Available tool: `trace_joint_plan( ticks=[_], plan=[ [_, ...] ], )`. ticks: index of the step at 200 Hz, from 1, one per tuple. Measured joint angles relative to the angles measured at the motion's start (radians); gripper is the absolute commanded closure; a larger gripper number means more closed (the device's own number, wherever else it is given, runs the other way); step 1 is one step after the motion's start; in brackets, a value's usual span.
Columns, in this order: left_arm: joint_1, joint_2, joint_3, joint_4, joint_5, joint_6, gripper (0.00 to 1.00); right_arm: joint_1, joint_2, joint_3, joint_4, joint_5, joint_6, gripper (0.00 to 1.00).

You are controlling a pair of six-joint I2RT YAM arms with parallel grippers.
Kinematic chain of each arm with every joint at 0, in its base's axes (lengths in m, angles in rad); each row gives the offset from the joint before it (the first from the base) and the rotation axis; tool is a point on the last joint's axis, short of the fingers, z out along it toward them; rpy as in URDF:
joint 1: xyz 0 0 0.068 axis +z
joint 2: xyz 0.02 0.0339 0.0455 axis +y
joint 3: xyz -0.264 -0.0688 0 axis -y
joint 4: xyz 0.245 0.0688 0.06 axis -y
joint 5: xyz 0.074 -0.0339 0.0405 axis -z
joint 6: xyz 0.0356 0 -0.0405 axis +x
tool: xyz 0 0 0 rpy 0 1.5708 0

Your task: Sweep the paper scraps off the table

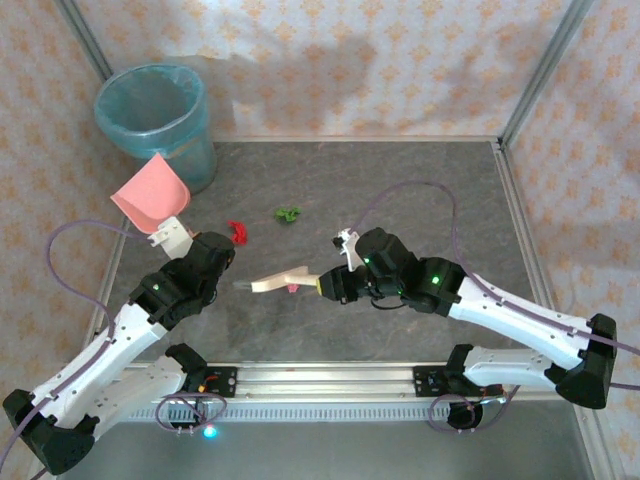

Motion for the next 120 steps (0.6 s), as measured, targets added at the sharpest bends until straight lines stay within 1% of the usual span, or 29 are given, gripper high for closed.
trace_joint_plan(
  ticks=[33,60,87,120],
  plan=[
    [0.000,0.000,-0.004,0.000,0.000,0.000,1.00,-0.008,0.059,0.005,0.014,-0.123,0.098,1.00],
    [0.008,0.000,-0.004,0.000,0.001,0.000,1.00,-0.051,0.150,0.005,0.015,-0.189,0.169,1.00],
    [0.011,0.000,-0.006,0.001,0.001,0.000,1.00,-0.126,0.194,-0.013,0.024,-0.208,0.227,1.00],
    [0.011,0.002,-0.010,0.003,0.004,0.001,1.00,-0.266,0.132,-0.124,0.105,-0.189,0.332,1.00]
  ],
)
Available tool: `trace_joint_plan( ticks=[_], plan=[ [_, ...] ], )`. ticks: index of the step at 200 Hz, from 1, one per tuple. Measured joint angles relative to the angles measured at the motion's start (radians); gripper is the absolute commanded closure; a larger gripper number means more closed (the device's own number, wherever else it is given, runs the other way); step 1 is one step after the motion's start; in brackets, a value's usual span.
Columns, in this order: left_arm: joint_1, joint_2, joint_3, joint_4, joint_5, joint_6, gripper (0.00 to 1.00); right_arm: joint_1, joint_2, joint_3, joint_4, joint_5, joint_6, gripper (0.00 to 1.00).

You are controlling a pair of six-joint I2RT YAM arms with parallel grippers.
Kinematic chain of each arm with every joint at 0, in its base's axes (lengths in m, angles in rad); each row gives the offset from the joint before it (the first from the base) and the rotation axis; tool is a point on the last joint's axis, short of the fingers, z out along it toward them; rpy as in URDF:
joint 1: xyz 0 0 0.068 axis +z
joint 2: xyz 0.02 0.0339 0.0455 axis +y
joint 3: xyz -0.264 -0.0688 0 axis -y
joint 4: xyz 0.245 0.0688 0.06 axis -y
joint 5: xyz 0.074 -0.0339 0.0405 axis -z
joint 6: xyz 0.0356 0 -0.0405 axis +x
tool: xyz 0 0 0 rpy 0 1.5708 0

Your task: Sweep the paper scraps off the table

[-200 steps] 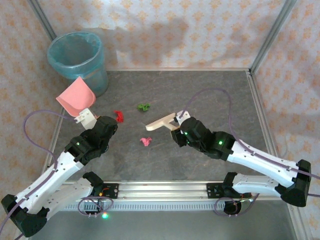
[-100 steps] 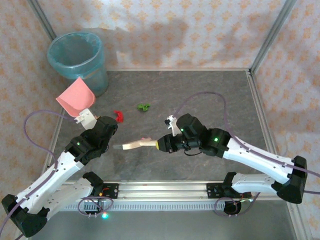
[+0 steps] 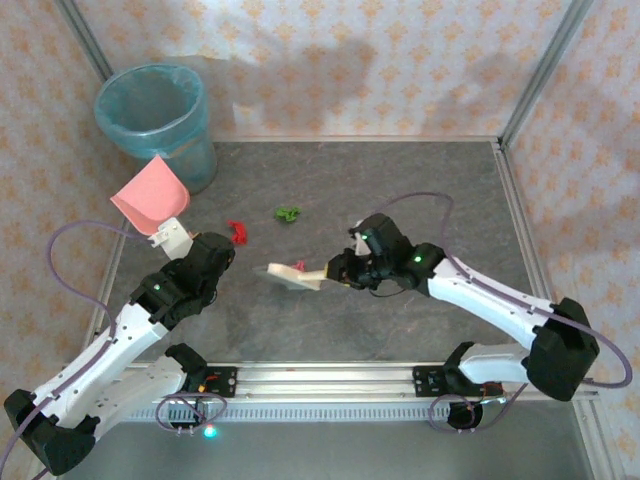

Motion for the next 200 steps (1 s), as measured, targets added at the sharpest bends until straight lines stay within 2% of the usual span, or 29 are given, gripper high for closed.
trace_joint_plan(
  ticks=[52,102,121,142,200],
  plan=[
    [0.002,0.040,0.000,0.039,0.054,0.032,1.00,-0.263,-0.221,-0.218,0.119,0.051,0.179,1.00],
    [0.002,0.121,0.000,0.143,0.210,0.120,1.00,-0.398,-0.249,-0.244,0.133,0.016,0.226,1.00],
    [0.001,0.146,0.000,0.167,0.261,0.143,1.00,-0.406,-0.251,-0.243,0.138,-0.014,0.227,1.00],
    [-0.001,0.146,0.000,0.171,0.270,0.151,1.00,-0.398,-0.256,-0.236,0.159,-0.065,0.241,1.00],
    [-0.001,-0.018,-0.011,0.161,0.166,0.117,1.00,-0.237,-0.239,-0.117,0.226,-0.085,0.262,1.00]
  ],
)
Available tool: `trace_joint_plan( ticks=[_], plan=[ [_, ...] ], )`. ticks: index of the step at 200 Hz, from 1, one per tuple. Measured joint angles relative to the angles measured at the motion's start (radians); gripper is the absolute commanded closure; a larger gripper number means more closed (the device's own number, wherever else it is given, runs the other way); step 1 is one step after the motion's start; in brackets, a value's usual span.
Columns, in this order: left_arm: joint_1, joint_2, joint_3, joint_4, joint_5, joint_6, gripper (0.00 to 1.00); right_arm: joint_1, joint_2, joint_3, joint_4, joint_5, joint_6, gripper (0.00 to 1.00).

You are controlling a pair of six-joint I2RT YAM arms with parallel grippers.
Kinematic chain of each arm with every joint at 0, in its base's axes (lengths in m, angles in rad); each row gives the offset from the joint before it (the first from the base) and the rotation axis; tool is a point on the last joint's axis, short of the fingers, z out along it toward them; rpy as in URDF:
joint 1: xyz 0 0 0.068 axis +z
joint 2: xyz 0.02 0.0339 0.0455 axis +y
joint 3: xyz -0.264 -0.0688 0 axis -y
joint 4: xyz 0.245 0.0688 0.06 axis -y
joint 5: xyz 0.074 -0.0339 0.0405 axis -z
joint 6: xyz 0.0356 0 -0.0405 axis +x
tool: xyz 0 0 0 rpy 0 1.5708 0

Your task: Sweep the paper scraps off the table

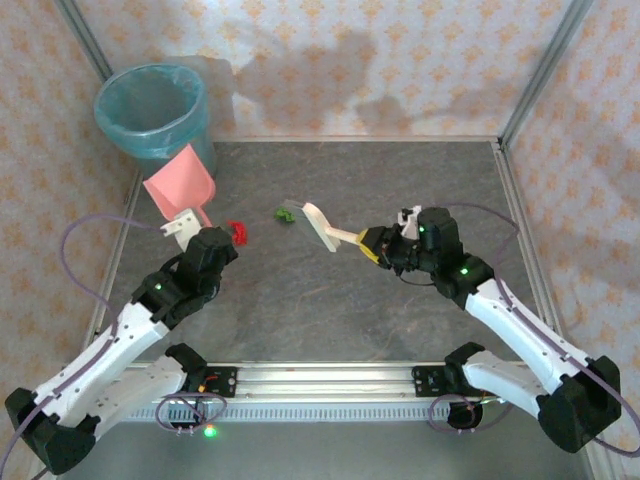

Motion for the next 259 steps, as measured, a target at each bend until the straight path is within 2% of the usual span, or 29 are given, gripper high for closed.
trace_joint_plan(
  ticks=[37,81,169,205,224,259],
  plan=[
    [0.000,-0.036,-0.020,-0.022,-0.062,-0.031,1.00,0.090,0.156,0.055,0.132,0.061,0.079,1.00],
    [0.000,-0.016,-0.023,-0.024,-0.073,-0.047,1.00,0.191,0.411,0.213,0.160,0.156,0.177,1.00],
    [0.000,0.032,-0.023,-0.027,-0.072,-0.046,1.00,0.208,0.684,0.404,0.150,0.334,0.467,1.00],
    [0.000,0.041,-0.023,-0.028,-0.067,-0.045,1.00,0.188,0.684,0.383,0.134,0.390,0.573,1.00],
    [0.000,0.059,-0.023,-0.027,-0.052,-0.036,1.00,0.172,0.616,0.306,0.145,0.438,0.613,1.00],
    [-0.003,0.153,0.003,-0.004,0.043,0.014,1.00,0.127,0.486,0.198,0.140,0.480,0.628,1.00]
  ],
)
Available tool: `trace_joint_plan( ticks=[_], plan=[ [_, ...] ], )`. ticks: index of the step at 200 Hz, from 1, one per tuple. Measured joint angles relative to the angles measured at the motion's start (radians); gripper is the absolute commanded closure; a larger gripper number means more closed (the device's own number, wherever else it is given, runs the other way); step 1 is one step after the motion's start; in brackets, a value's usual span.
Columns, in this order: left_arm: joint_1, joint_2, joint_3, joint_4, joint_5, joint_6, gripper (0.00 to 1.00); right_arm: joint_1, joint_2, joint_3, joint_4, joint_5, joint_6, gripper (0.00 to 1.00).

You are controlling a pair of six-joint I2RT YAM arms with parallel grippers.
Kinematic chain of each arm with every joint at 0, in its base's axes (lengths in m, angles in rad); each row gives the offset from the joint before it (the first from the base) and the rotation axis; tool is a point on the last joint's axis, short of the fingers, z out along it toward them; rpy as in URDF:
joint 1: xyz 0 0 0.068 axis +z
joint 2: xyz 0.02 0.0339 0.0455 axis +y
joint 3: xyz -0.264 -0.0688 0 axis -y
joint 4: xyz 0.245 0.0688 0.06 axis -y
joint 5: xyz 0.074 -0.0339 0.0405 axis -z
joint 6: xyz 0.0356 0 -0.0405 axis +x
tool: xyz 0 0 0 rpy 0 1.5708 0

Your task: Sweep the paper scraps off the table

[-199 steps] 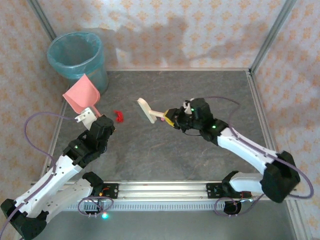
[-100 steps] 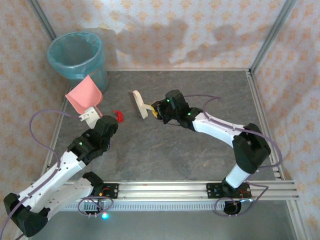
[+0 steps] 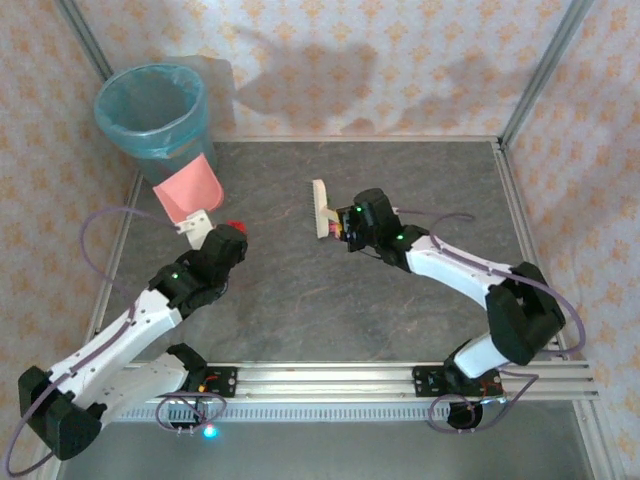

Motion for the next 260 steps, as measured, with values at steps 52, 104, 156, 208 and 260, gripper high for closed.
trace_joint_plan(
  ticks=[52,104,156,208,260],
  plan=[
    [-0.053,0.071,0.025,0.069,0.124,0.078,1.00,-0.051,-0.102,-0.029,0.020,-0.061,-0.068,1.00],
    [-0.132,0.006,0.029,0.139,0.190,0.126,1.00,-0.051,-0.406,-0.028,-0.130,0.053,-0.270,1.00],
    [-0.190,0.019,0.216,0.044,0.245,0.151,1.00,-0.067,-0.584,0.026,-0.349,0.298,-0.639,1.00],
    [-0.338,0.142,0.365,-0.138,0.304,0.192,1.00,-0.074,-0.460,0.195,-0.558,0.402,-0.969,1.00],
    [-0.443,0.300,0.374,-0.306,0.357,0.216,1.00,-0.075,-0.292,0.237,-0.670,0.395,-1.133,1.00]
  ],
)
